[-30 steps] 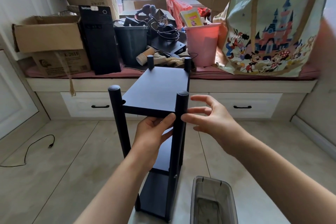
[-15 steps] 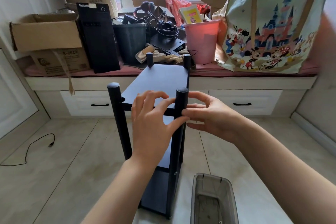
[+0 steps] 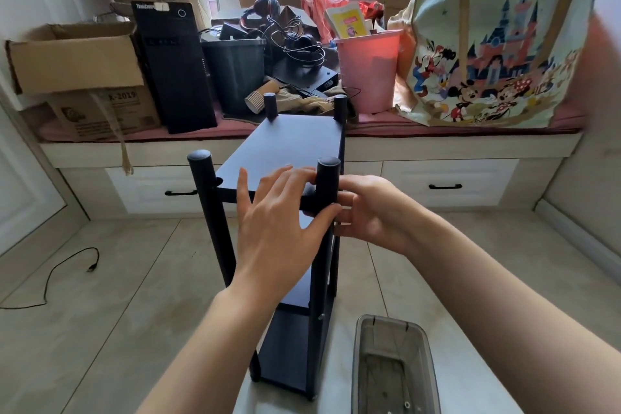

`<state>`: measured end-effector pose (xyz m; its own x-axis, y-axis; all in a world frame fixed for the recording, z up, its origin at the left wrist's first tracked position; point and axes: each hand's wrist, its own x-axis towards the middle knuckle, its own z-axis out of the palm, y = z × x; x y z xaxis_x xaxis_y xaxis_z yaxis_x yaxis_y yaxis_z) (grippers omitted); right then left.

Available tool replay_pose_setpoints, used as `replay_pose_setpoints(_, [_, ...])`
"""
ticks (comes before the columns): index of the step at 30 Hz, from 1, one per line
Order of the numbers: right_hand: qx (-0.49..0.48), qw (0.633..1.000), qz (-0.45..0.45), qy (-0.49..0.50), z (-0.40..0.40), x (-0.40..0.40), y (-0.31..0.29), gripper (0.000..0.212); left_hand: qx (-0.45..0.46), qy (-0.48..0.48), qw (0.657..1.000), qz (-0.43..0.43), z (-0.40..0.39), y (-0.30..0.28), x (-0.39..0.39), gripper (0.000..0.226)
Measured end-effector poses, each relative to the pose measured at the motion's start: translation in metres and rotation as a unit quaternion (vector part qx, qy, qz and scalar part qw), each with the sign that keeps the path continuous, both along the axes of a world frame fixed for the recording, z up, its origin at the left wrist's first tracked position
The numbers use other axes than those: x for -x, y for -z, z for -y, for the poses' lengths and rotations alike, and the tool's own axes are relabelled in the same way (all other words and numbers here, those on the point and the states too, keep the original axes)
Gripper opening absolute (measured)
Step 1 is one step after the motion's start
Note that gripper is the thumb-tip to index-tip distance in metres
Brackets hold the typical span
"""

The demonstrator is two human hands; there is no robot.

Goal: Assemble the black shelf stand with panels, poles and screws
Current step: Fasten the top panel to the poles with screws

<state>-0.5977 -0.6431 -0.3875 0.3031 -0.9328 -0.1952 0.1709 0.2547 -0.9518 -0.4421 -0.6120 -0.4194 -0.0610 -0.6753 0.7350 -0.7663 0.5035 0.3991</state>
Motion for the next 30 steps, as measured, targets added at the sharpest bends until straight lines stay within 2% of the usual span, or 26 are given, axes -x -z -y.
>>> replay_pose_setpoints(3, [-0.003, 1.0, 0.017, -0.009, 0.0, 0.003, -0.001, 0.038, -0.005, -0.017, 0.999, 0.039, -0.002, 0.001, -0.001, 0.051])
replay_pose_setpoints(8, [0.013, 1.0, 0.005, -0.006, -0.002, 0.001, -0.001, 0.041, -0.012, -0.024, 0.999, 0.032, -0.004, 0.002, 0.003, 0.05])
replay_pose_setpoints(16, [0.018, 0.998, -0.051, 0.022, -0.009, 0.027, 0.017, 0.027, -0.004, -0.025, 1.0, 0.017, -0.002, 0.003, 0.002, 0.052])
replay_pose_setpoints(19, [-0.014, 0.994, -0.11, 0.013, -0.013, 0.044, 0.046, 0.025, 0.0, -0.026, 1.0, 0.011, -0.002, 0.002, 0.003, 0.051])
replay_pose_setpoints(21, [-0.045, 0.982, -0.185, -0.023, -0.013, 0.057, 0.072, 0.024, 0.008, -0.027, 1.0, 0.009, -0.001, 0.002, 0.005, 0.051])
replay_pose_setpoints(25, [-0.121, 0.927, -0.334, -0.118, -0.004, 0.081, 0.135, 0.026, 0.017, -0.026, 1.0, -0.005, 0.001, 0.005, 0.008, 0.05])
replay_pose_setpoints(30, [-0.182, 0.895, -0.4, -0.08, 0.002, 0.102, 0.231, 0.011, 0.046, -0.03, 0.998, -0.007, 0.002, 0.01, 0.009, 0.043])
